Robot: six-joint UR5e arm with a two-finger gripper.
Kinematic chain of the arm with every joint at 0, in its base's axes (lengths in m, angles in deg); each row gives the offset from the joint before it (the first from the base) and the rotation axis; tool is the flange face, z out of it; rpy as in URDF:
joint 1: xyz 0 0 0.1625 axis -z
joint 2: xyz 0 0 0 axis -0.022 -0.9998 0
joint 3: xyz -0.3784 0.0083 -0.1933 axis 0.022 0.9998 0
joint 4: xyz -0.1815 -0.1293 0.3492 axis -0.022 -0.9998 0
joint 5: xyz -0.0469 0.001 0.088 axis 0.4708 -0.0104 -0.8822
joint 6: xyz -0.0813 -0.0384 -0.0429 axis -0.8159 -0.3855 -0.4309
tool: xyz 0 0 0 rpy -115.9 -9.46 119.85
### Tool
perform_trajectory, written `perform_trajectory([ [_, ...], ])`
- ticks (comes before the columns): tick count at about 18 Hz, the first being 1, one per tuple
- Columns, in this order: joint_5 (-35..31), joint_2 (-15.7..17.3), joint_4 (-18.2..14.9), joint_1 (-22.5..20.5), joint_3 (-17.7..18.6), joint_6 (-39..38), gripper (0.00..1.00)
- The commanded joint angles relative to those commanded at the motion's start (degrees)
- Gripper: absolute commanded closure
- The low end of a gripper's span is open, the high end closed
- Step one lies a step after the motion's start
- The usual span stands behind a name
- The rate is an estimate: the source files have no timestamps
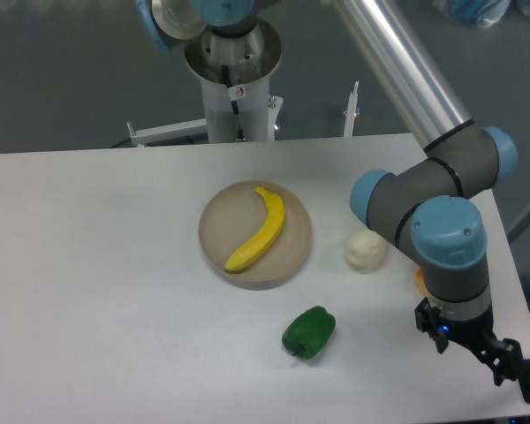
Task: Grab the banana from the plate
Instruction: 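Move the gripper over the plate and lower it toward the yellow banana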
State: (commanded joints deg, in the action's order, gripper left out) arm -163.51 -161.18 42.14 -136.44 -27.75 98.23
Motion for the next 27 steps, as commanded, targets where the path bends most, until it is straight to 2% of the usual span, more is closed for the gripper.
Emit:
perform_trajectory([
  [5, -0.3, 1.2, -0.1, 0.5, 1.4, -0.6, 0.00],
  [9, 0.4, 5.1, -0.4, 0.0, 6.9, -0.5, 0.00],
  [12, 0.4, 9.2, -2.4, 0.0, 11.9, -0.5, 0.00],
  [14, 0.6, 13.4, -2.9, 0.1, 16.8, -0.5, 0.00],
  [16, 2.4, 17.2, -4.8, 0.2, 20.8, -2.3, 0.00],
  [18, 5.7, 20.9, -8.2, -0.1, 24.8, -6.9, 0.00],
  [21, 10.8, 25.2, -9.7, 0.0, 33.2, -18.1, 0.00],
  [23, 11.3, 29.2, -10.1, 0.8, 39.4, -20.9, 0.00],
  [27, 12.0, 34.1, -8.8, 1.3, 48.0, -23.2, 0.00],
])
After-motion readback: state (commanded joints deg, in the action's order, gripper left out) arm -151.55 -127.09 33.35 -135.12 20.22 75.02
